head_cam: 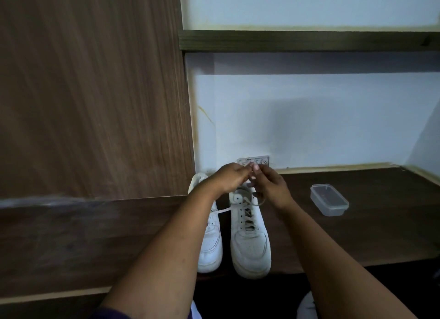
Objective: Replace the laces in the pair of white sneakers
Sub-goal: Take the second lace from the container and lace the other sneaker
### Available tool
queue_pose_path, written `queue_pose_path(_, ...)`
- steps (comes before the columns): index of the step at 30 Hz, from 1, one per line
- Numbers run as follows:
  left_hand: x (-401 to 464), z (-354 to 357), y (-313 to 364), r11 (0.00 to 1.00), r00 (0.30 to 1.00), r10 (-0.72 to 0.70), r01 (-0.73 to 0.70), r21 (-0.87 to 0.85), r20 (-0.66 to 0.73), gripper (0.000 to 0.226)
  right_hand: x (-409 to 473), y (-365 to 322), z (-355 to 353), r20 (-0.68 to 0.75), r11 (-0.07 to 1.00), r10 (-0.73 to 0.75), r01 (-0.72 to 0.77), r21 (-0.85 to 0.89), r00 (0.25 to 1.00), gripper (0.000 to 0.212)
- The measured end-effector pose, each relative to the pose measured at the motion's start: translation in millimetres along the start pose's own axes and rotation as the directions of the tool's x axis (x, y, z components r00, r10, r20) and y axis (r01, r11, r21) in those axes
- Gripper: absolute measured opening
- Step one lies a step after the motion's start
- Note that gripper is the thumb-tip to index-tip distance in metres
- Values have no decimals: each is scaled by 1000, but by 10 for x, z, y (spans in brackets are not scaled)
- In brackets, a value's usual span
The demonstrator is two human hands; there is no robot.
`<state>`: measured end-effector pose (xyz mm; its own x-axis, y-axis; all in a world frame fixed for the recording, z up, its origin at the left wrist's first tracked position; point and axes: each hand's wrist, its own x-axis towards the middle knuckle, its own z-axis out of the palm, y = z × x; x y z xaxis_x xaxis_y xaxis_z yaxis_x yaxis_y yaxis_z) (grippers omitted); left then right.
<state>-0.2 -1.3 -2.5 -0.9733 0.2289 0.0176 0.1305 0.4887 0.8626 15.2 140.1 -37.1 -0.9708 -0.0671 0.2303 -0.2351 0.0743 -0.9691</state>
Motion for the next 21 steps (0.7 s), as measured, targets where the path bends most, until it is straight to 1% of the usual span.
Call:
queue_pose_path(1,4,41,-7,999,999,-35,35,-7,-11,56,-17,-18,38,26,995,-27,24,92,999,24)
queue_pose_path(2,3,67,1,996,997,-67,65,-54,-36,61,-15,-23,51,25,988,-60,55,144,998,19)
queue_pose_path(3,10,88,15,989,993,-96,87,-120,-66,65,2,-11,47,7,984,-81,79,160,997,15)
queue_pose_path(4,27,103,21,979,988,-128,112,-172,-83,69,26,13,20,-22,984,-94,96,148,995,17)
queue_pose_path(5,35,115,40,967,983,-163,142,-210,-87,75,55,48,-14,-52,990,-109,113,83,993,17)
queue_pose_path(6,30,122,67,961,977,-197,174,-215,-87,79,68,72,-48,-72,989,-141,137,-60,987,15)
queue_pose_path(7,37,119,69,964,971,-214,193,-183,-102,81,83,108,-79,-65,965,-184,168,-200,981,11)
queue_pose_path(8,43,108,67,974,967,-216,203,-102,-138,82,92,143,-105,-60,930,-210,180,-321,976,6)
queue_pose_path(9,71,90,27,978,961,-203,209,13,-186,83,90,157,-115,-56,903,-222,184,-388,973,4)
queue_pose_path(10,99,66,-28,966,956,-187,221,136,-227,81,112,201,-136,-77,874,-217,159,-459,973,11)
queue_pose_path(11,124,52,-100,941,951,-177,239,240,-254,77,144,247,-151,-89,823,-237,151,-548,968,18)
queue_pose_path(12,132,55,-175,913,948,-189,266,310,-258,70,169,285,-170,-86,743,-252,136,-655,964,21)
queue_pose_path(13,123,76,-246,889,945,-219,296,350,-242,63,201,310,-180,-62,675,-258,134,-726,964,20)
queue_pose_path(14,103,118,-298,876,939,-273,332,349,-207,57,212,315,-184,-48,656,-236,122,-745,971,18)
queue_pose_path(16,41,206,-347,878,919,-365,393,274,-149,47,195,310,-166,-32,702,-197,118,-702,980,14)
queue_pose_path(19,27,260,-363,887,908,-385,414,203,-168,37,172,366,-121,13,766,-176,145,-626,984,24)
queue_pose_path(21,45,244,-359,907,907,-386,406,110,-167,30,160,387,-86,52,814,-140,145,-562,989,19)
